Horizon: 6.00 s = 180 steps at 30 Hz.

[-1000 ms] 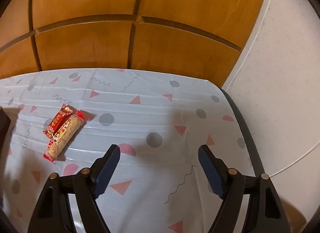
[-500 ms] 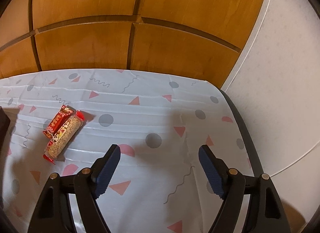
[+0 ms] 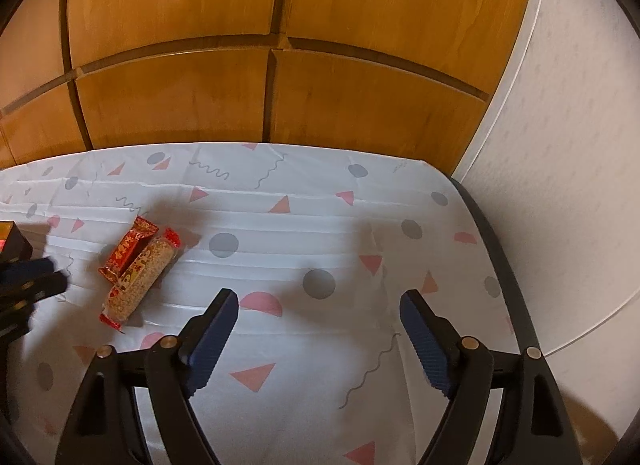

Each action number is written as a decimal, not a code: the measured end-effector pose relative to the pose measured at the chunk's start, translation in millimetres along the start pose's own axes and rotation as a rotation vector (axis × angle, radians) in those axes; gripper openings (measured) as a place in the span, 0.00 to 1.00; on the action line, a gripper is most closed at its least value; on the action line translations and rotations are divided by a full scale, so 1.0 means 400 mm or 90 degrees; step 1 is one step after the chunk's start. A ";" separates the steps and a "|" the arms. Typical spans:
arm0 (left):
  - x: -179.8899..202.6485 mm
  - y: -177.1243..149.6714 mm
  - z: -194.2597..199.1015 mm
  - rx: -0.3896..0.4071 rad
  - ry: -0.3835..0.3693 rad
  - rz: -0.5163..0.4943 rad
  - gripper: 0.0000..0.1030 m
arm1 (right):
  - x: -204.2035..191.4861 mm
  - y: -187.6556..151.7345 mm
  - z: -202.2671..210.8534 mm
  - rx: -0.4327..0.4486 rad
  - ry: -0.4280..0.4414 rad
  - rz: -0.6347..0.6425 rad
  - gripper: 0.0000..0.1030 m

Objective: Organize snacks
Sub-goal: 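Grasp the red candy pack with the left gripper and lift it, then grasp the chipmunk sesame bar with the right gripper while the left holds the red pack, then carry the red candy pack into the tin and release it with the left gripper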

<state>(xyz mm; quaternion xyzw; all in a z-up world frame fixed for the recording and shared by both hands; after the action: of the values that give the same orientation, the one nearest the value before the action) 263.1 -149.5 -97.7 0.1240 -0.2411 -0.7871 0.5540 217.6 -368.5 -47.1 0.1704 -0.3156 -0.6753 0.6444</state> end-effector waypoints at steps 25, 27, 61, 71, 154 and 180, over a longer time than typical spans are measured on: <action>0.002 -0.165 -0.006 -0.011 0.063 -0.002 0.21 | -0.022 -0.006 0.010 0.002 0.029 0.021 0.84; 0.016 -0.230 0.029 -0.007 0.069 -0.024 0.21 | -0.022 -0.010 0.005 -0.004 0.022 0.027 0.84; 0.017 -0.404 0.106 0.114 0.072 -0.060 0.21 | -0.316 0.038 -0.182 -0.143 0.235 -0.112 0.70; 0.009 -0.410 0.106 0.125 0.061 -0.052 0.21 | -0.443 -0.087 -0.074 -0.208 0.310 0.238 0.27; -0.449 -0.526 0.381 0.103 0.070 0.232 0.25 | -0.415 -0.230 0.060 -0.093 0.248 0.372 0.29; -0.480 -0.582 0.432 0.101 0.201 0.297 0.29 | -0.414 -0.230 0.057 -0.097 0.238 0.356 0.28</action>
<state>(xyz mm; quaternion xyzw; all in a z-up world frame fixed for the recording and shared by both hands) 62.2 134.2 -84.6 0.2287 -0.2346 -0.5884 0.7393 151.4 -204.5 -119.0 0.1493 -0.1753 -0.4511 0.8623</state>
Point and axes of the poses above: each gripper's, at about its wrist camera, not at the fingertips, and z roughly against the way its jaws point, x to its right, y to its top, the point moved 4 cm from there along -z, roughly the way its jaws point, and after that the axes turned 1 degree about z, right-handed, at the moved point
